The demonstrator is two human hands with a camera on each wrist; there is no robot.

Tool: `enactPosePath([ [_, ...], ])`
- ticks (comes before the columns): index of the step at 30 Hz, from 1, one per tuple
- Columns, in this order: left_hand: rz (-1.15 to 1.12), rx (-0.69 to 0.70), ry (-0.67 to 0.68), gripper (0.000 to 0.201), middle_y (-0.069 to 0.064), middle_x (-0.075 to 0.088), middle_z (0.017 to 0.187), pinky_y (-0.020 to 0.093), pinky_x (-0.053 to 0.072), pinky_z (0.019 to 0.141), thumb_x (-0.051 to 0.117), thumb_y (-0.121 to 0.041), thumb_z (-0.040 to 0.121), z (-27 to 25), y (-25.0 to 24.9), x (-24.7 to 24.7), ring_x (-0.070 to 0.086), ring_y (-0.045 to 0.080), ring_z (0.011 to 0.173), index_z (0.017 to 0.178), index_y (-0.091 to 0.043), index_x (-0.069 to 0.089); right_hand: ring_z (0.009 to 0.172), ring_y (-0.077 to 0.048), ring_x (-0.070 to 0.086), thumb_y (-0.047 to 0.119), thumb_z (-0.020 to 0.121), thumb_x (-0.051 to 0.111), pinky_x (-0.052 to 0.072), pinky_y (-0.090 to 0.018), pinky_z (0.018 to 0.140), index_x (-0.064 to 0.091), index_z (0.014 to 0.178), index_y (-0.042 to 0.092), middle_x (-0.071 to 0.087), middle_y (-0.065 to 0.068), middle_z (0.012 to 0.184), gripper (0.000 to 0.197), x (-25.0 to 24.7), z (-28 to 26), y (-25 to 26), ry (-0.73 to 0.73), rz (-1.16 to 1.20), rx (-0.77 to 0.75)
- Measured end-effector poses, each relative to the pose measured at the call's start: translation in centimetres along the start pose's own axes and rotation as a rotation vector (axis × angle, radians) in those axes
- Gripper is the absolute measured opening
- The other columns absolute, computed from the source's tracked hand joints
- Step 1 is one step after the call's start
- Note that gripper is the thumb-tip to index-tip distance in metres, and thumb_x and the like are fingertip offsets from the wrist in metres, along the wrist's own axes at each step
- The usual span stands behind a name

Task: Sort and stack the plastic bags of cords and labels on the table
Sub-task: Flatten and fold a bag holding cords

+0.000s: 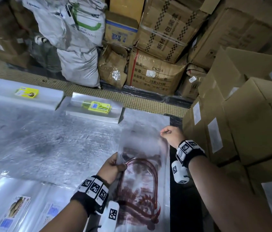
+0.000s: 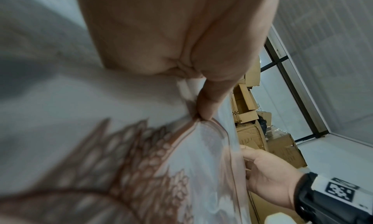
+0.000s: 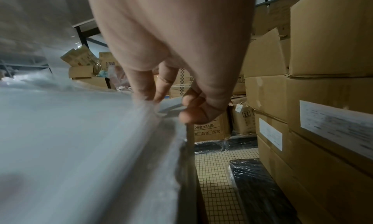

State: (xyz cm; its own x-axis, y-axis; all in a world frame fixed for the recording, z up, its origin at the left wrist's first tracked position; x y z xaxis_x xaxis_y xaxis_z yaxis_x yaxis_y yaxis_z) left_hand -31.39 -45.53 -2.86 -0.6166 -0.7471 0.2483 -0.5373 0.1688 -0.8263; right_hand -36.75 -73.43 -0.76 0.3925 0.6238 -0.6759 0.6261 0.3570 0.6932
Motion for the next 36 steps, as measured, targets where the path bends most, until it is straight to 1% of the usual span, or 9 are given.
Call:
enactPosePath([
  [3,-0.057,-0.037,-0.012,0.036,0.03,0.067,0.103,0.065,0.05,0.087,0.051,0.018,0.086,0.6,0.5,-0.4,0.066,0.046,0.094,0.112,-0.004,0.062,0.086,-0.02,0.059,0.005,0.096,0.059,0.048,-0.029,0.08,0.061,0.085,0.013,0.063,0.0,0.084,0.014,-0.6,-0.3,0.8,0.039,-0.011,-0.063],
  [5,-0.098,-0.03,-0.027,0.041,0.032,0.063,0.112,0.072,0.042,0.092,0.052,0.018,0.085,0.6,0.5,-0.3,0.059,0.054,0.105,0.113,-0.01,0.063,0.084,-0.021,0.059,0.009,0.1,0.054,0.05,-0.035,0.079,0.056,0.083,0.019,0.065,-0.005,0.089,0.02,-1.2,-0.5,1.3,0.028,-0.001,-0.073],
  [9,-0.043,0.054,-0.036,0.041,0.012,0.073,0.09,0.048,0.057,0.074,0.049,0.018,0.088,0.3,0.3,-0.2,0.066,0.035,0.089,0.11,-0.014,0.06,0.068,-0.013,0.058,0.01,0.103,0.045,0.045,-0.023,0.052,0.051,0.083,0.022,0.065,0.001,0.08,0.024,-2.1,-1.1,2.2,-0.007,0.13,-0.062],
  [14,0.061,0.107,-0.071,0.036,-0.002,0.072,0.076,0.022,0.053,0.059,0.051,0.02,0.086,-0.2,-0.1,-0.3,0.066,0.016,0.072,0.103,-0.01,0.06,0.066,-0.009,0.061,0.012,0.103,0.047,0.044,-0.019,0.054,0.054,0.087,0.016,0.066,-0.001,0.079,0.018,-2.9,-1.5,3.4,-0.059,0.193,-0.079],
  [17,0.076,0.062,-0.074,0.029,0.008,0.065,0.079,0.026,0.053,0.059,0.054,0.014,0.088,-0.2,-0.2,-0.6,0.061,0.019,0.071,0.104,-0.009,0.061,0.066,-0.015,0.063,0.009,0.103,0.048,0.049,-0.017,0.049,0.057,0.098,0.006,0.067,-0.01,0.085,0.011,-3.5,-1.9,4.0,-0.068,0.232,-0.083],
  [20,0.046,0.036,-0.051,0.03,0.019,0.062,0.09,0.041,0.052,0.069,0.056,0.011,0.088,-0.2,-0.2,-0.7,0.058,0.028,0.076,0.107,-0.011,0.063,0.067,-0.019,0.065,0.008,0.102,0.051,0.061,-0.04,0.067,0.059,0.093,0.01,0.069,-0.013,0.085,0.012,-4.2,-1.9,4.3,-0.071,0.263,-0.076],
  [22,0.019,0.049,-0.055,0.032,0.018,0.063,0.085,0.037,0.052,0.062,0.056,0.013,0.087,-0.2,-0.2,-0.6,0.059,0.027,0.068,0.105,-0.012,0.065,0.069,-0.023,0.068,0.009,0.101,0.052,0.059,-0.047,0.07,0.06,0.09,0.012,0.07,-0.014,0.085,0.014,-4.8,-2.0,4.6,-0.084,0.283,-0.062],
  [26,-0.032,0.066,-0.071,0.03,0.013,0.062,0.072,0.029,0.049,0.05,0.056,0.017,0.085,-0.4,-0.1,-0.5,0.057,0.025,0.057,0.1,-0.008,0.065,0.073,-0.028,0.071,0.009,0.099,0.057,0.06,-0.042,0.062,0.063,0.087,0.014,0.073,-0.017,0.086,0.014,-5.6,-2.2,5.2,-0.079,0.295,-0.043],
  [36,-0.021,0.067,-0.063,0.028,0.016,0.065,0.08,0.023,0.051,0.047,0.055,0.016,0.086,-0.6,-0.8,-0.2,0.061,0.02,0.055,0.105,-0.004,0.062,0.075,-0.028,0.073,0.008,0.1,0.056,0.063,-0.046,0.063,0.063,0.09,0.011,0.072,-0.016,0.092,0.013,-6.3,-2.5,5.7,-0.087,0.351,0.048],
])
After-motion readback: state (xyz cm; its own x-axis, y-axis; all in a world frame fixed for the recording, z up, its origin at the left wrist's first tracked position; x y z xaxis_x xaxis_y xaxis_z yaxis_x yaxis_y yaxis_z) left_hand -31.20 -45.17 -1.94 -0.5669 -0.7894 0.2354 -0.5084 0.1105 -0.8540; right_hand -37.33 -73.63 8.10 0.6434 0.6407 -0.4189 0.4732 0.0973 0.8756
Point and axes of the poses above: each hand's wrist, its own z-axis towards the middle knuckle, its own x-axis out of the palm, y = z × x, the point moved 2 cm from there along z, towards the middle knuckle
